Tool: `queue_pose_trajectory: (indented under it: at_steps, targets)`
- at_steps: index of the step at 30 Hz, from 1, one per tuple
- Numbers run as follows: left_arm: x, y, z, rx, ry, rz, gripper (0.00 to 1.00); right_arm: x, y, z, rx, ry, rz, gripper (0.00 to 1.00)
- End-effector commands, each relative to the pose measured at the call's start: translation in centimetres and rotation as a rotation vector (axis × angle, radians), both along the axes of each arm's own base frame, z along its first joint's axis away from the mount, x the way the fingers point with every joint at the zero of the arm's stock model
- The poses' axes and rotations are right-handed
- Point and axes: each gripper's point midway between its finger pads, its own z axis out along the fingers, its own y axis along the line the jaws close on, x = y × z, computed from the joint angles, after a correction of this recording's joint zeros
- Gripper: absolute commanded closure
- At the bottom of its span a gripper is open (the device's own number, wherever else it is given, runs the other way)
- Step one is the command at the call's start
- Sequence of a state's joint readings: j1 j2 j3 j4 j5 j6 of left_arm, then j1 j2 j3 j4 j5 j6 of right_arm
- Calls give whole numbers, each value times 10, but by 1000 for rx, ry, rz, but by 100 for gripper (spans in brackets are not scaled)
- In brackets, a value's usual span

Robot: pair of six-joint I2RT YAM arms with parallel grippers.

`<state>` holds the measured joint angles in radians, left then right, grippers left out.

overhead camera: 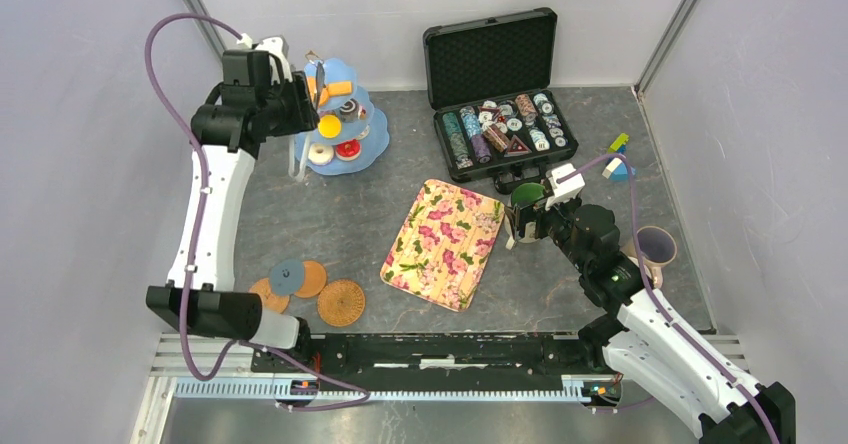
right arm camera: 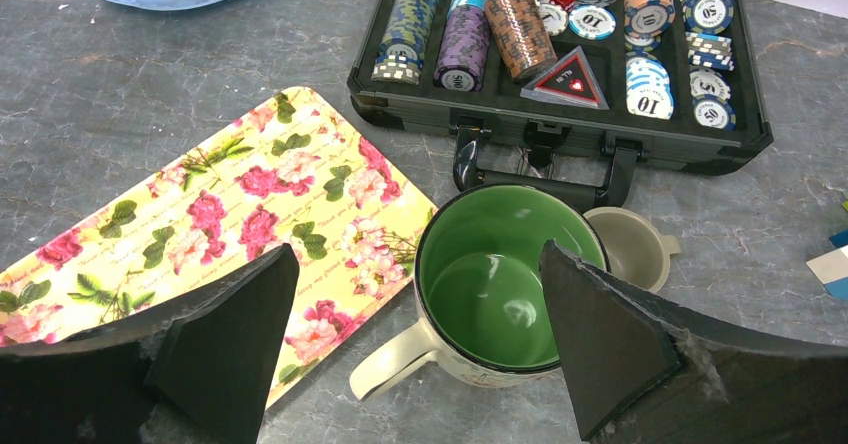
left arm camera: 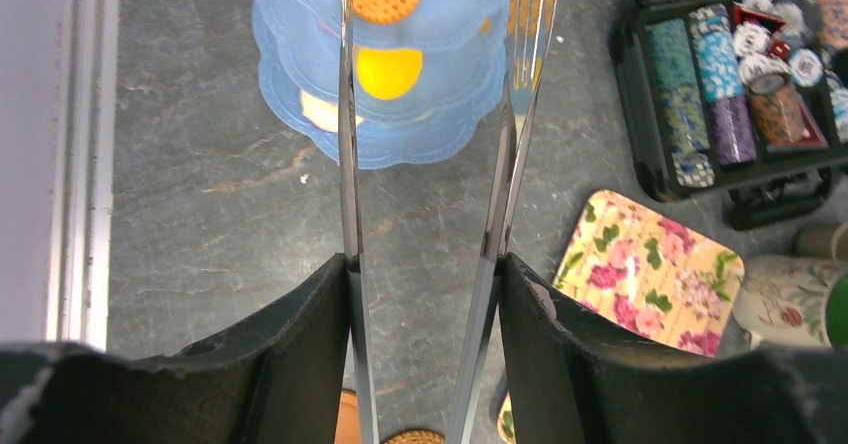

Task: Serve the afternoon tea
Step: Place the desert on the desert table, then place the clamp on the tray.

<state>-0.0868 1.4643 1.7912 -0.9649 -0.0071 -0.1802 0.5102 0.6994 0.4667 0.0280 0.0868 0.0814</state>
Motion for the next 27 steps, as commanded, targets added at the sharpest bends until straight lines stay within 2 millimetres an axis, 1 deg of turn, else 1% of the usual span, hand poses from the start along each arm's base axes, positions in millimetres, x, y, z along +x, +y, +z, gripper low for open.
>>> queue_pose_trajectory:
  at_steps: [1, 5, 6, 8, 12, 14, 15, 19, 21, 24, 25, 27]
  targets:
    - [-18, -32, 5, -31, -36, -131, 42, 2, 2, 8, 21, -23, 3, 2]
    - [-35, -74, -19, -12, -5, -231, 42, 3, 4, 6, 21, -18, 10, 2]
    - [-39, -88, -26, -10, 9, -264, 42, 3, 5, 7, 22, -18, 10, 2]
    - [-45, -106, -40, 6, 38, -300, 42, 3, 5, 7, 23, -16, 13, 2]
    - [-53, -122, -68, 55, 91, -320, 43, 3, 5, 7, 19, -10, 12, 2]
    - [-58, -131, -83, 44, 121, -337, 43, 2, 3, 6, 16, -10, 5, 2]
    - [-63, -139, -91, 27, 140, -356, 43, 2, 2, 5, 16, -11, 3, 2]
    - [-92, -174, -136, -13, 216, -368, 44, 3, 3, 4, 15, -7, 1, 2]
    - [-110, -197, -157, -47, 238, -359, 43, 4, 3, 4, 16, -5, 1, 2]
    - [-133, -221, -188, -102, 255, -348, 43, 5, 5, 2, 15, 1, 5, 2]
    - [-136, -224, -197, -111, 254, -334, 43, 5, 5, 1, 15, 2, 7, 2]
    - [-136, -222, -210, -93, 244, -296, 43, 5, 6, 0, 16, 7, 12, 2]
